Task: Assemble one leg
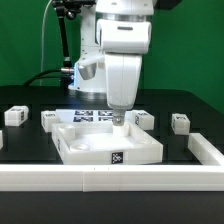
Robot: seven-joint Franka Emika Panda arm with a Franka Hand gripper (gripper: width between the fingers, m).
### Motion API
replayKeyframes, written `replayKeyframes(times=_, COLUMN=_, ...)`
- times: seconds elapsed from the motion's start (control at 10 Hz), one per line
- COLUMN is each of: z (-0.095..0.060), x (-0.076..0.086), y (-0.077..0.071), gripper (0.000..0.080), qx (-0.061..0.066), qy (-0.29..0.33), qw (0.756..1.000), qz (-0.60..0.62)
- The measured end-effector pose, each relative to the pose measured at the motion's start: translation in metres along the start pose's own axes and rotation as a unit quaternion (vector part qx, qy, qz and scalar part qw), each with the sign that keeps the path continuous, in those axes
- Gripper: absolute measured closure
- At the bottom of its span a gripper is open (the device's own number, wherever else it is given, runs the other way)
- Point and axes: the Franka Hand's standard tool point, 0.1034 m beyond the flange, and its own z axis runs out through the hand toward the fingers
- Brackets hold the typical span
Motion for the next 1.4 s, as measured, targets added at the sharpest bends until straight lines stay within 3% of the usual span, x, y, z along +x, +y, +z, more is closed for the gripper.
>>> replayKeyframes(times=0.4, z=0.008, x=-0.002, y=-0.020, gripper=0.0150, qx=0.009, qy=-0.001, qw=1.000, qz=-0.006)
replayKeyframes(times=0.5, z=0.014, x=-0.005, y=-0.030, gripper=0.0150, qx=-0.005, qy=0.003, qw=0.999, qz=-0.039)
replayKeyframes(times=0.6, z=0.025, x=-0.012, y=-0.053, gripper=0.0150, qx=-0.006, qy=0.006, qw=0.998, qz=-0.059)
replayKeyframes(times=0.9, z=0.043, x=-0.022, y=-0.086, gripper=0.0150, qx=0.004, qy=0.009, qw=0.997, qz=-0.074)
replayKeyframes(times=1.2, z=0.054, x=-0.023, y=-0.099, gripper=0.0150, qx=0.014, qy=0.010, qw=0.997, qz=-0.075)
replayKeyframes(times=1.4, z=0.060, x=-0.020, y=-0.092, gripper=0.0150, qx=0.004, qy=0.010, qw=0.996, qz=-0.083)
